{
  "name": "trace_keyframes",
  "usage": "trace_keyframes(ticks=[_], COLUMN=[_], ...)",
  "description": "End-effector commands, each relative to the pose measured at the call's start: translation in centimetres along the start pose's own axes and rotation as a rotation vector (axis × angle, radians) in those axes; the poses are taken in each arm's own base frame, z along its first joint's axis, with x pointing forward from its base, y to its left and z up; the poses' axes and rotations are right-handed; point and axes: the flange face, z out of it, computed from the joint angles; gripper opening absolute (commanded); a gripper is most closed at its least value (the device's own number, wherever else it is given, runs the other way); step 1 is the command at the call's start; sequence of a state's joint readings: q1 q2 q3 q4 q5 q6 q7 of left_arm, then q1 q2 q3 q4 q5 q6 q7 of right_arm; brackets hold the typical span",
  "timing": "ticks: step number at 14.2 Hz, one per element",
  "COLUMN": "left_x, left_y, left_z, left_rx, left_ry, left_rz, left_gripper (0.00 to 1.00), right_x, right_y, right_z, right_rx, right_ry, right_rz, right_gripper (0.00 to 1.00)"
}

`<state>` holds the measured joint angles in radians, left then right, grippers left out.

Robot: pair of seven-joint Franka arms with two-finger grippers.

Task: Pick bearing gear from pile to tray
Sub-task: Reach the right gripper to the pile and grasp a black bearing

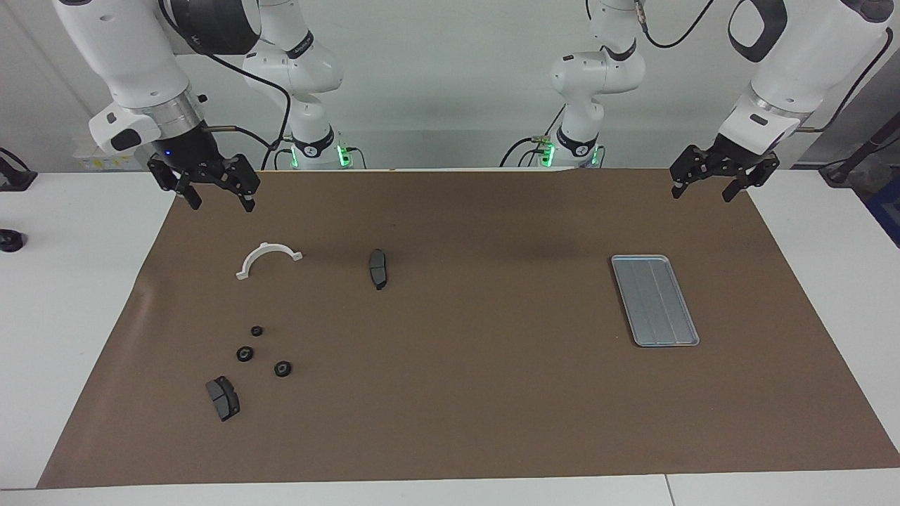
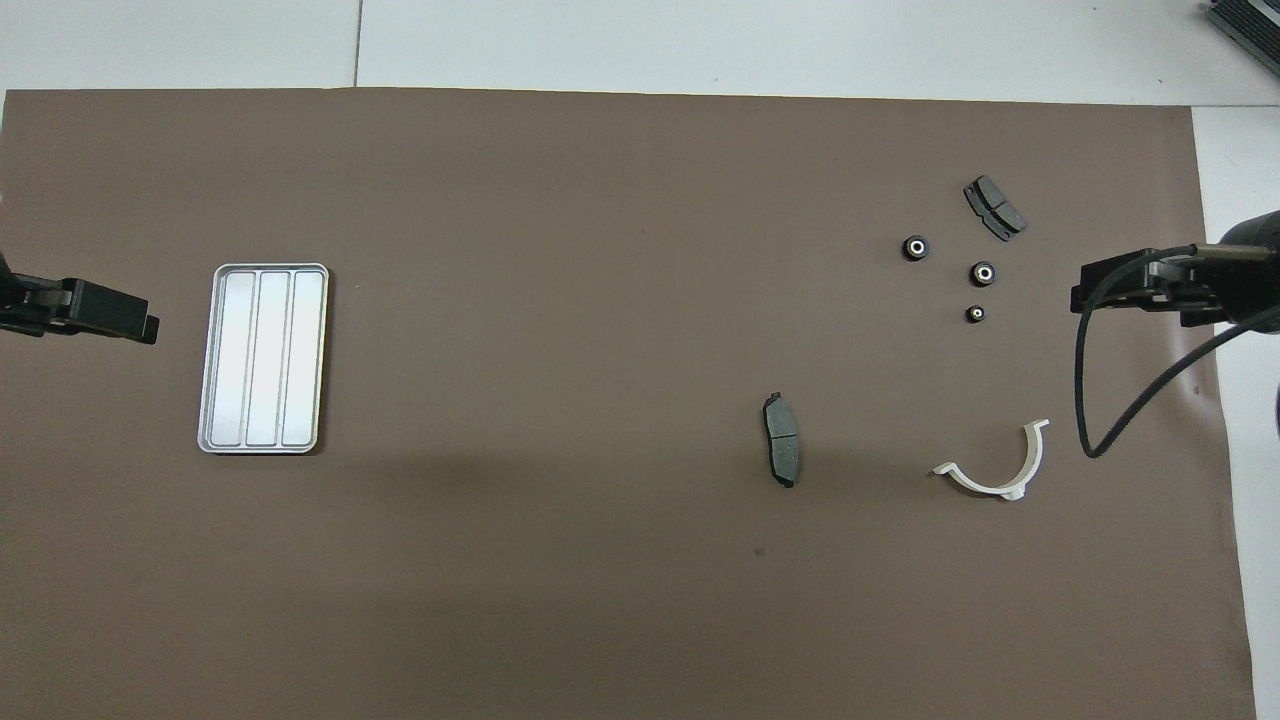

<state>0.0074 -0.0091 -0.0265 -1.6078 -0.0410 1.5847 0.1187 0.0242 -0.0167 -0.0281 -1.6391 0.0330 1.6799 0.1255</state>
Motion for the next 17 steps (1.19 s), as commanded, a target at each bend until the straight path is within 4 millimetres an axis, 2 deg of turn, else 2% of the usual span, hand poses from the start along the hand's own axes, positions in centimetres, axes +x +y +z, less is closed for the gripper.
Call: trace_keyframes(ticks=[1, 4, 7, 8, 12, 14, 17], left_x=[-0.8, -0.9, -0.8, -0.8, -0.8, -0.9, -0.8], left_y=[-0.1, 0.0, -0.1, -0.1, -0.1, 0.0, -0.1], left_z=[0.0, -0.1, 0.0, 0.0, 0.0, -0.1, 0.0], left_rx=[-0.003, -0.003, -0.003, -0.003, -0.003, -0.003, -0.003], left_ry=[-0.004, -0.002, -0.004, -0.004, -0.004, -0.002, -0.004], left_rz=[-0.008, -0.008, -0.008, -0.008, -0.008, -0.008, -0.008], left_gripper=[1.0, 1.0, 1.0, 1.0, 1.0, 1.0, 1.0], right_x=[-1.0, -1.0, -1.2, -0.2, 4.8, 6.7, 8.4], right_y=[0.4, 0.9, 0.5, 0.7, 1.3, 1.6, 2.4], right_z=[-0.1, 1.2, 5.7, 8.3, 16.6, 20.1, 23.8], right_rx=[0.025, 0.028, 0.034, 0.023, -0.005, -0.011, -0.02], right_ry=[-0.006, 0.005, 0.072, 0.044, 0.099, 0.144, 0.19], right_rz=[-0.016, -0.021, -0.031, -0.043, -0.124, -0.131, -0.17], right_gripper=[1.0, 1.0, 1.0, 1.0, 1.0, 1.0, 1.0])
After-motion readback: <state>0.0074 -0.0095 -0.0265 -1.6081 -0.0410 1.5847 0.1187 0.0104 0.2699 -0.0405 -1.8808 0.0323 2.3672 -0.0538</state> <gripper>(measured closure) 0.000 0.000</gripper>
